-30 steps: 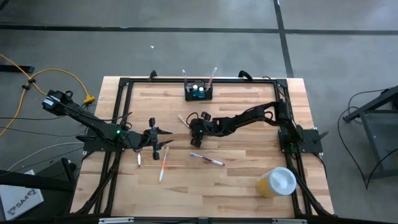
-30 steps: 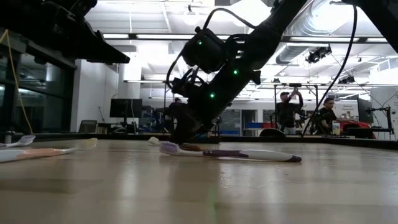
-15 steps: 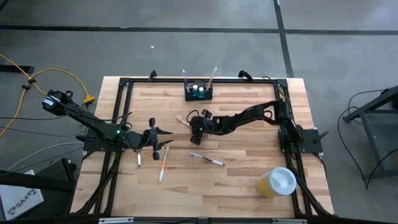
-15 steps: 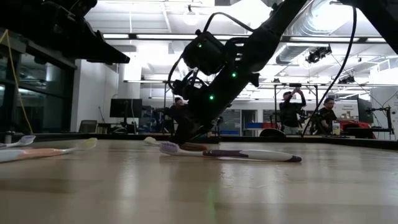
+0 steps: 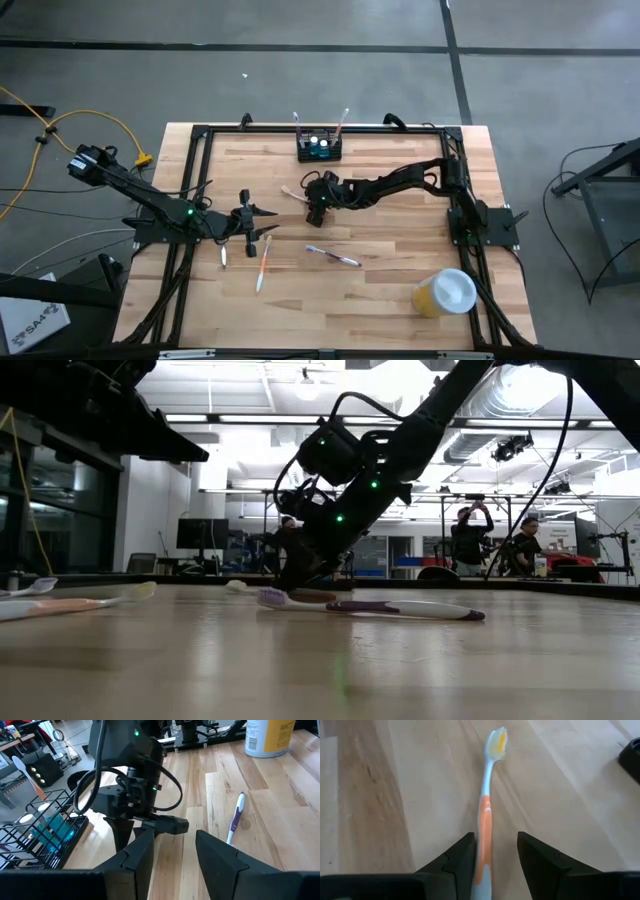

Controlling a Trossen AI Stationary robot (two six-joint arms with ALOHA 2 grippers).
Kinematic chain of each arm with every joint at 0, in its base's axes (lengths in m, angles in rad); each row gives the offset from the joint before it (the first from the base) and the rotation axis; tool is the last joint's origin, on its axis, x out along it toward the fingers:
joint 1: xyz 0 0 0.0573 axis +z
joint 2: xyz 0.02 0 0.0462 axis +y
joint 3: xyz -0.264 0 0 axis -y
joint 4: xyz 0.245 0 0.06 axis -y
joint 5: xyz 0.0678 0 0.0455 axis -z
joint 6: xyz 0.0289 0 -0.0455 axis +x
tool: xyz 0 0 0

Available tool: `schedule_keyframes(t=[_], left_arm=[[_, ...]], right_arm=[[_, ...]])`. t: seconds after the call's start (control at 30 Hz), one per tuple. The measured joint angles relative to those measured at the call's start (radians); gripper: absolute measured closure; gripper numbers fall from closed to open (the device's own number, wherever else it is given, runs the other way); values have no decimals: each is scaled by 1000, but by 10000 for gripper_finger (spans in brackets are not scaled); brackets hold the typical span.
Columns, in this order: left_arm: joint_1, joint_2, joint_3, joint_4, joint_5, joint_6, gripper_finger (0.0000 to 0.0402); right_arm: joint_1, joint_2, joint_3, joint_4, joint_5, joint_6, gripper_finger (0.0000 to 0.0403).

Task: Pick & Place toothbrushing station
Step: Put the top orange toothbrush into the wire organizer

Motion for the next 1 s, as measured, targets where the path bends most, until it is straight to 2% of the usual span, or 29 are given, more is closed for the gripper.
schedule_keyframes(t=[0.37,1.0], left_arm=[[0,0,0,0,0,0,260],[0,0,0,11,14,7,260]], right_arm=[[-6,1,0,44,-55,-19,263],[-11,54,8,63,-49,-25,327]])
